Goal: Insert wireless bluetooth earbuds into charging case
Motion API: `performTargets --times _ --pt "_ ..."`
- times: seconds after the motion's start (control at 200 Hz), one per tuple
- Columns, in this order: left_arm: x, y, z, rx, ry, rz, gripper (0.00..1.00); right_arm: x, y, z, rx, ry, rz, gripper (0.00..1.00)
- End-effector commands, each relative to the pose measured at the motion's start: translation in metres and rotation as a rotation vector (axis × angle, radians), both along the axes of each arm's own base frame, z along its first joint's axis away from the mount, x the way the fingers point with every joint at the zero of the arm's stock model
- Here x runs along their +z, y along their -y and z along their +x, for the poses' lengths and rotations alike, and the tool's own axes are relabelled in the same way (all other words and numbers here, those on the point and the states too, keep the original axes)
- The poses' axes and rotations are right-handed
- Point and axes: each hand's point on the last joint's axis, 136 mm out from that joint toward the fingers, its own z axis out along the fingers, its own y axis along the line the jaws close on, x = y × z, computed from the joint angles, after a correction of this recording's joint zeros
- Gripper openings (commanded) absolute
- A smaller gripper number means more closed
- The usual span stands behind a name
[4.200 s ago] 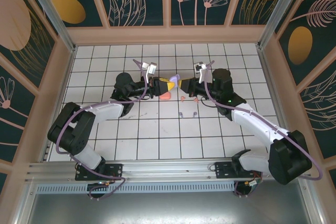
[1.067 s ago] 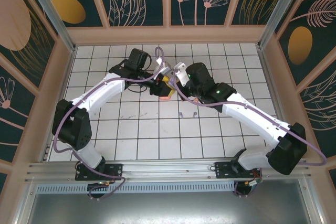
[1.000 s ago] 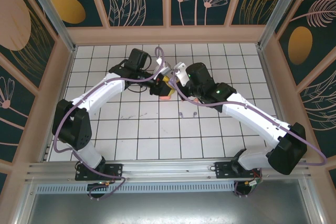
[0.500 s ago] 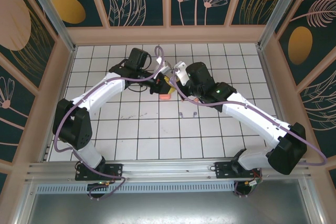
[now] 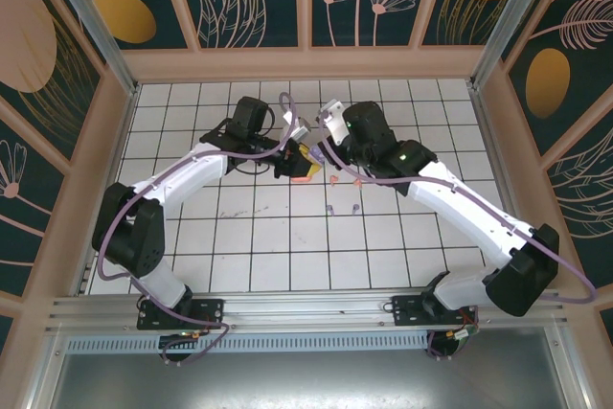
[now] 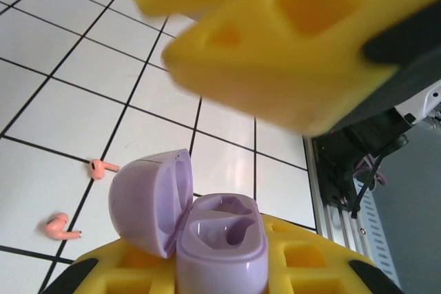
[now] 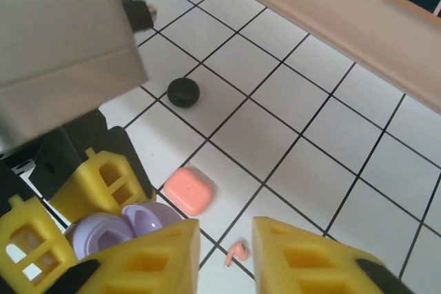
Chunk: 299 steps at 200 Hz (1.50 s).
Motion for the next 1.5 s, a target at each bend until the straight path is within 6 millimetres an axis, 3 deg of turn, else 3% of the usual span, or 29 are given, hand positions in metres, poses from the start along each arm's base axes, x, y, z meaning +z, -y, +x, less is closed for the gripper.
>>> performTargets --times 0.0,0.135,0.275,0.415,0.425,0.591,0.726,0.941,1.296,1.492 --pt "0.015 -0.001 -0.001 0.016 0.043 -0.051 0.0 0.035 0.009 -0.008 0.0 0.027 0.1 0.31" --pt "0.023 -0.003 0.006 0.077 0.095 -0.082 0.0 0.051 0.028 -0.021 -0.033 0.021 0.221 0.34" --pt "0.036 -0.008 0.015 0.168 0.173 -0.113 0.0 0.046 0.054 -0.029 -0.141 0.019 0.327 0.35" --pt "0.065 -0.018 0.023 0.285 0.291 -0.195 0.0 0.015 0.071 -0.029 -0.261 -0.045 0.346 0.38" --pt "0.06 -0.02 0.021 0.292 0.286 -0.19 0.0 0.012 0.072 -0.028 -0.269 -0.051 0.343 0.38" --pt "0.089 -0.037 0.022 0.421 0.416 -0.296 0.0 -0.039 0.077 -0.023 -0.388 -0.181 0.325 0.36" --pt "0.109 -0.051 0.017 0.489 0.529 -0.381 0.0 -0.08 0.07 -0.023 -0.427 -0.305 0.293 0.37" --pt "0.119 -0.068 0.002 0.533 0.708 -0.459 0.0 -0.135 0.057 -0.023 -0.468 -0.473 0.231 0.37" --pt "0.132 -0.086 -0.017 0.577 0.789 -0.573 0.0 -0.199 0.027 -0.037 -0.454 -0.591 0.037 0.39" --pt "0.137 -0.085 -0.022 0.554 0.774 -0.603 0.0 -0.224 0.017 -0.039 -0.455 -0.608 -0.057 0.41"
